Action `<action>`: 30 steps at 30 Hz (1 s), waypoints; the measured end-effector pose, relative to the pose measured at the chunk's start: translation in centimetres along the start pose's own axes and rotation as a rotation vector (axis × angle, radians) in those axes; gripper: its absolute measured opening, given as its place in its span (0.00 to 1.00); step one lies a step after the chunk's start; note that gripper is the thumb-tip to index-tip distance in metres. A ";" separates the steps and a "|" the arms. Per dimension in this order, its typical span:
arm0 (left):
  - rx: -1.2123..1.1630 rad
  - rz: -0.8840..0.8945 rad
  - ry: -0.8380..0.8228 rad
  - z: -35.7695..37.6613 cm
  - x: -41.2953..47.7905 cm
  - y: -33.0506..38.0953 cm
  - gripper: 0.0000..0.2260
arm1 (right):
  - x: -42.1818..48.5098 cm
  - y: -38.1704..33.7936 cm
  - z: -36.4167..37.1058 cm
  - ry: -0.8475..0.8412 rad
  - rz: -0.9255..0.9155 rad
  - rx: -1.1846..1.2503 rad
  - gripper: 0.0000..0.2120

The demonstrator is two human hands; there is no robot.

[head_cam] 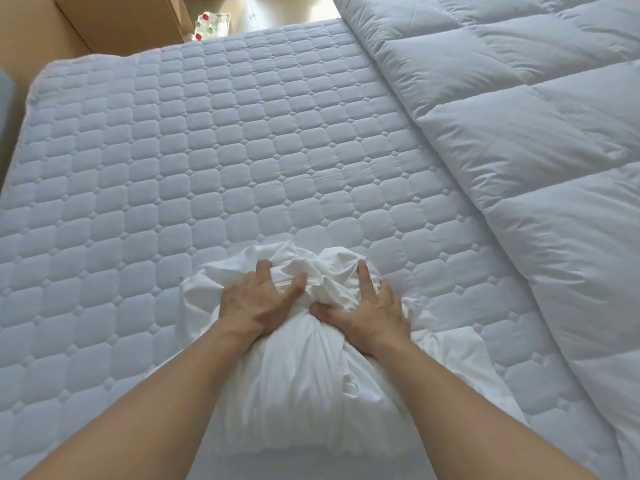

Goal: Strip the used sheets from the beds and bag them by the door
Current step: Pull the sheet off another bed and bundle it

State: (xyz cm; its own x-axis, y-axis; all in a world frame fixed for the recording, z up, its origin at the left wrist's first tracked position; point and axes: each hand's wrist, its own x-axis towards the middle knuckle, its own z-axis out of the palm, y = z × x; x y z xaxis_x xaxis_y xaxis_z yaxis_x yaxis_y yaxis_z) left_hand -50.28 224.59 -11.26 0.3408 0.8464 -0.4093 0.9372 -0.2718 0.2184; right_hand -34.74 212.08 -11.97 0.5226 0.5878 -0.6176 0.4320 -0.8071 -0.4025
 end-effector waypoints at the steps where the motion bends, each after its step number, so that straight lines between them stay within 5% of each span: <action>1: 0.008 -0.023 0.002 -0.1 -0.5 0.0 0.44 | -0.1 0.1 -0.2 0.001 -0.014 -0.006 0.63; 7: 0.091 -0.148 0.022 1.4 -4.7 -1.2 0.42 | -0.8 0.8 0.2 -0.078 -0.101 -0.089 0.61; 12: 0.341 0.032 0.053 1.6 -3.5 -1.7 0.46 | -0.8 0.6 0.3 -0.078 -0.089 -0.076 0.65; 18: 0.030 -0.118 -0.199 1.6 -2.0 -2.7 0.53 | -0.5 0.1 0.3 -0.112 -0.100 -0.120 0.69; 24: -0.047 -0.153 -0.125 0.4 -4.9 -1.8 0.50 | -1.2 0.6 0.3 -0.087 -0.102 -0.097 0.65; 30: -0.306 -0.177 -0.330 0.9 -8.1 -3.0 0.60 | -1.7 1.0 0.3 -0.127 -0.139 -0.140 0.64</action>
State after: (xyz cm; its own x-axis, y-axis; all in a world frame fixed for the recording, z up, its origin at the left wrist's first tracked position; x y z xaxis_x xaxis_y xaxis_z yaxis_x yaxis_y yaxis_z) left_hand -55.77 218.15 -9.40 0.2299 0.6636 -0.7119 0.9350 0.0524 0.3508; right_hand -35.44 210.24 -11.55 0.3581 0.6739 -0.6462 0.5958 -0.6978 -0.3976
